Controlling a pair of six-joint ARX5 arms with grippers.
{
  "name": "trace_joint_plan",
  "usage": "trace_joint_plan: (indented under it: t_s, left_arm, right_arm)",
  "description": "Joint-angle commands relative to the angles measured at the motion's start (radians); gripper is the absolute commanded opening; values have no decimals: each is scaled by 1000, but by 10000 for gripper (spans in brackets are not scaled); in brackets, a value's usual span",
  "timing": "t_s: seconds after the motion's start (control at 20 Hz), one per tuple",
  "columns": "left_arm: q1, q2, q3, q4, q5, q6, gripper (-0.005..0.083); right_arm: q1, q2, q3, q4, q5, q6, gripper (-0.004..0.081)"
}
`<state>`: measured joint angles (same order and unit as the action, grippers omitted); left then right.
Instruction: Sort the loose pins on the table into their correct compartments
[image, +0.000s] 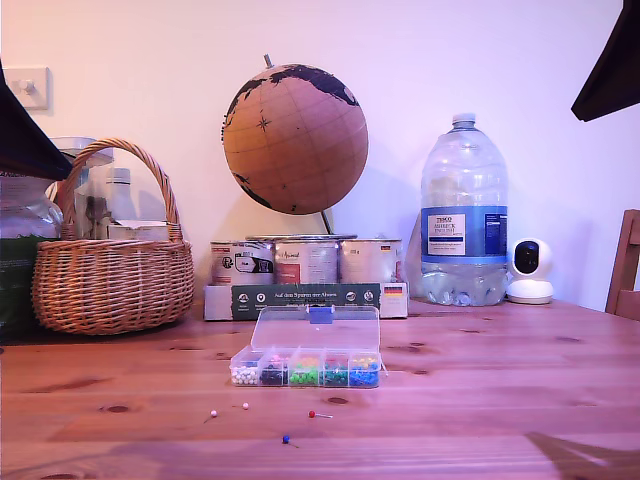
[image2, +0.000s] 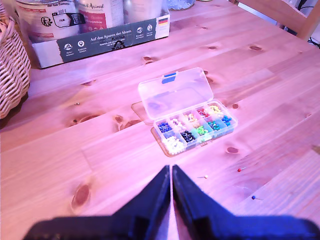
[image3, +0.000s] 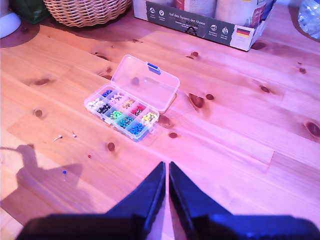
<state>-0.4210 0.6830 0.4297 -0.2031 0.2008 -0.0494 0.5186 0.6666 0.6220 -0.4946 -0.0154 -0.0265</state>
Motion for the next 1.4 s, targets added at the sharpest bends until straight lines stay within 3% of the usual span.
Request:
trace_joint_plan:
  t_s: [0.0,0.45,0.65,0.85,1.15,1.35]
  left_arm:
    - [0,-10,5,53,5,-3,-24]
    - [-1,-8,17,23,28,-29,-24]
    - [-17,28,72,-95,50,-29,-23]
    - [-66,150,118,-179,65,-32,-23]
    - [-93,371,233,-248,64,-44,-23]
    - [-101,530,362,-382,63,-59,-23]
  right_arm:
    - [0,3,-18,73,0,-1,-13]
    - [0,3,-18,55,-25,-6,-13]
    - [1,51,-18,-8,-187,1,-13]
    - [4,126,-18,-4,-291,1,-13]
    - [5,158,-18,20,-300,3,-13]
    - [5,161,-18,31,-286,0,-13]
